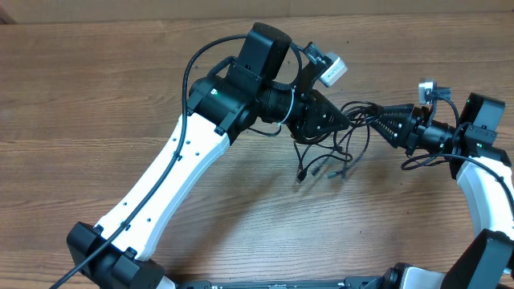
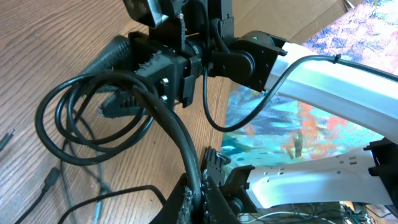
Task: Untangle cables
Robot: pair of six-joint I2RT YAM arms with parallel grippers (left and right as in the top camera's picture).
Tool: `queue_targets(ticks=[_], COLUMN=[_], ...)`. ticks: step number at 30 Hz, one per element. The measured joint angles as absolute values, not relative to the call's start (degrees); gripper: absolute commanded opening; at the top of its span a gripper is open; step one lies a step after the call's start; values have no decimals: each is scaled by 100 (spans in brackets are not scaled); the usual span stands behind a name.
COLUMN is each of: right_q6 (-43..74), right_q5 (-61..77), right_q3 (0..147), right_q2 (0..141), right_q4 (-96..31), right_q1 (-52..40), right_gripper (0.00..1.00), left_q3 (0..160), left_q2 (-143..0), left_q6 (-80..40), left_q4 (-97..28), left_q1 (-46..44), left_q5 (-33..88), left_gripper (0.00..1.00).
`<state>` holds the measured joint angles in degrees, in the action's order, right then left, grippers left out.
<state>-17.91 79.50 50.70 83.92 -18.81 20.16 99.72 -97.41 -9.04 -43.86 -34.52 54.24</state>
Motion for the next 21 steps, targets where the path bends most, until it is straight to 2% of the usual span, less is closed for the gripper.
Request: queue_targets(ticks=[10,13,17,21], right_q6=[-1796,-1796,-1791,-1798], right_q5=[8123,8165,8197,8213], right_q3=[5070,5070,5070,5070], right_q2=[8392,8392,8392,8392], right_q4=[-1249,-832,-392,-237], right_q1=[2016,2014,2014,2014], right_gripper=[68,68,63,64], left_q3=[9972,9972,9972,9972], left_q2=[-9741,-9741,-9741,-9741], left_q6=[-1293,-1540,-1728,-1833], left_q4=[-4283,-4274,-4248,-4228], left_q1=[-3452,-3452,-3454,-3479], left_q5=[5426,5424,5424,5424], left_gripper=[4,4,4,4])
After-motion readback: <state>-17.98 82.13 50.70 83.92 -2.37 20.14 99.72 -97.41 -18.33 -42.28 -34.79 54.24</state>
